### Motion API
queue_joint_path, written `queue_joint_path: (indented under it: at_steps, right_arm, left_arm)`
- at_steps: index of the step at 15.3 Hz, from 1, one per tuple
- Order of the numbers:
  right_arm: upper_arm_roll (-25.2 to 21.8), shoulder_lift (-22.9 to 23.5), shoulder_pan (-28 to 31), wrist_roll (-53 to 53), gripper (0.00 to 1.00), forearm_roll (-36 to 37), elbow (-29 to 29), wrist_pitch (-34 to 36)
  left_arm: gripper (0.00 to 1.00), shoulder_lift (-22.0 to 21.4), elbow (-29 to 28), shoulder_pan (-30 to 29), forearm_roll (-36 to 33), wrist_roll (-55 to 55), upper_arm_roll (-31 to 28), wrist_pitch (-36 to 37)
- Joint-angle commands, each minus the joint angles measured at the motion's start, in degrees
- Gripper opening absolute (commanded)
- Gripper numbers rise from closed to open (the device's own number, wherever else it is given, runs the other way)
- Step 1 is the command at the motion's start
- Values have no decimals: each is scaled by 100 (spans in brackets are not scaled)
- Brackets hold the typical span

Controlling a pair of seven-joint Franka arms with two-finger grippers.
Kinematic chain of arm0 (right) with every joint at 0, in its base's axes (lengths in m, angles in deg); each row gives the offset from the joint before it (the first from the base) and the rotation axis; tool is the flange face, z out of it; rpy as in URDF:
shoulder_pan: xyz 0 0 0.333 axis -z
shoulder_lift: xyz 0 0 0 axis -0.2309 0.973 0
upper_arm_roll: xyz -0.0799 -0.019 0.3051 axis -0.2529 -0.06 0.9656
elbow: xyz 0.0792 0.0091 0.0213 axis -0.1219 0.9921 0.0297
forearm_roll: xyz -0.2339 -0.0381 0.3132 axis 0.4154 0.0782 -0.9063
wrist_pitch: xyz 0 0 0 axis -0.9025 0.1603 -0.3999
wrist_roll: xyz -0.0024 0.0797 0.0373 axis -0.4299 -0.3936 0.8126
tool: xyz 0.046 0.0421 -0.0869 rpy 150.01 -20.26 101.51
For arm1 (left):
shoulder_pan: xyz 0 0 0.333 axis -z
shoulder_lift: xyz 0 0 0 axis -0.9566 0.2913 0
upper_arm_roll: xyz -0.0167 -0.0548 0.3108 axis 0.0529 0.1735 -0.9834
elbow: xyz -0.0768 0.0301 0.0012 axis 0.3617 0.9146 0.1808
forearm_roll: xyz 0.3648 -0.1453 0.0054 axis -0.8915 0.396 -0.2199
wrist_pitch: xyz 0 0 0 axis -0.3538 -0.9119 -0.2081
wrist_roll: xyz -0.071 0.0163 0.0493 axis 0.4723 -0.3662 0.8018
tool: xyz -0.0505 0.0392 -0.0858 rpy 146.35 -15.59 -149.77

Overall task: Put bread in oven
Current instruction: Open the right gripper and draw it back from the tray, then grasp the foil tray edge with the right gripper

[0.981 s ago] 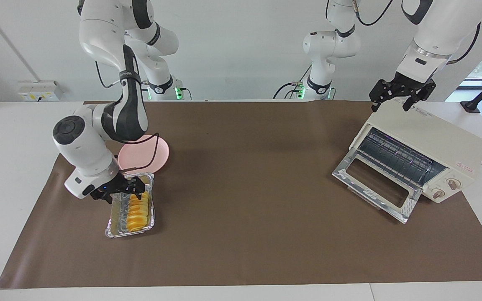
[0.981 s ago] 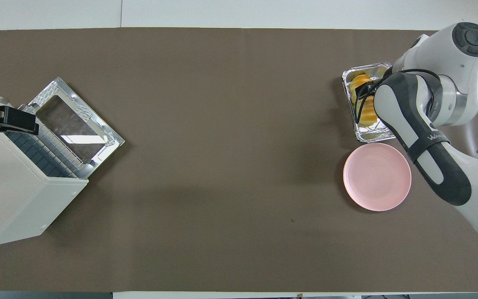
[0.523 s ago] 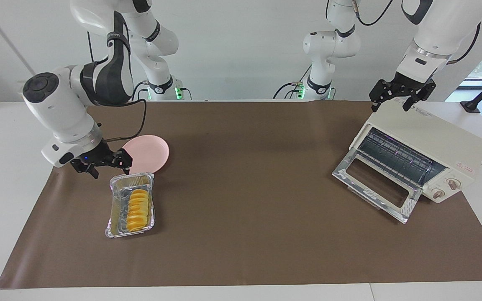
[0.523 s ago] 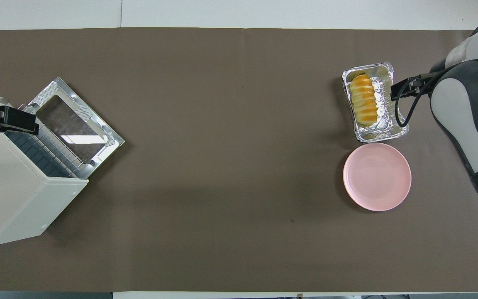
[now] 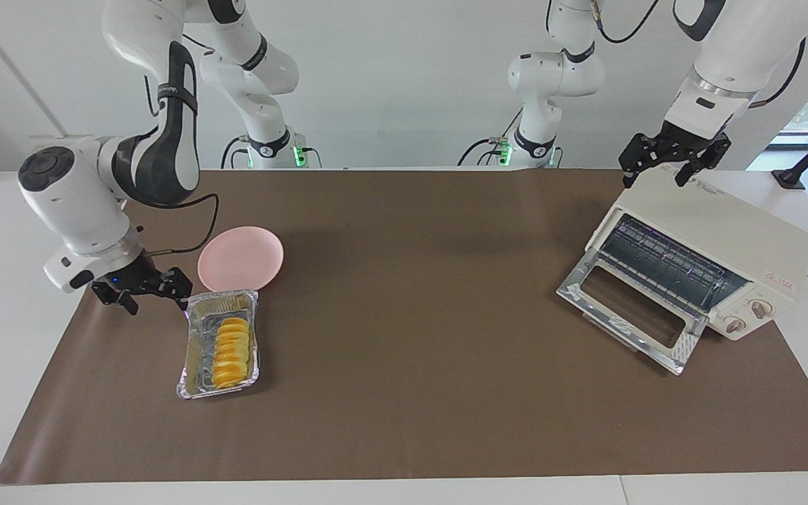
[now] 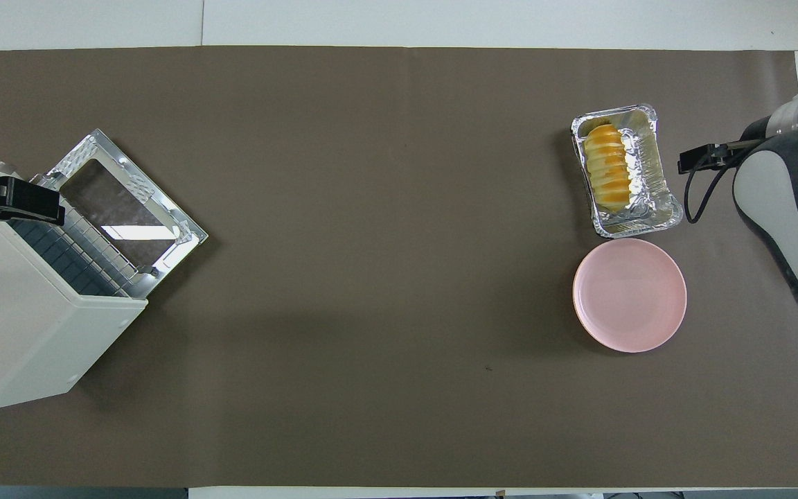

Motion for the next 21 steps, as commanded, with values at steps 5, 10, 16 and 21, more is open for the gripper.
queue_joint_path:
  at_steps: [5, 10, 16, 21]
  right_arm:
    - [79, 585, 13, 276, 99, -27, 93, -883]
    - [79, 656, 4, 240, 91, -27, 286, -1085]
    - [88, 577, -13, 231, 78, -27, 893, -1710]
    - [105, 550, -13, 91, 0, -36, 858, -1526]
  left_arm:
    - [100, -196, -218, -4, 58, 51, -4, 11]
    - [100, -196, -218, -4, 58, 51, -4, 11]
    - [100, -196, -218, -4, 58, 51, -13, 11]
    - [100, -196, -218, -4, 58, 51, -4, 11]
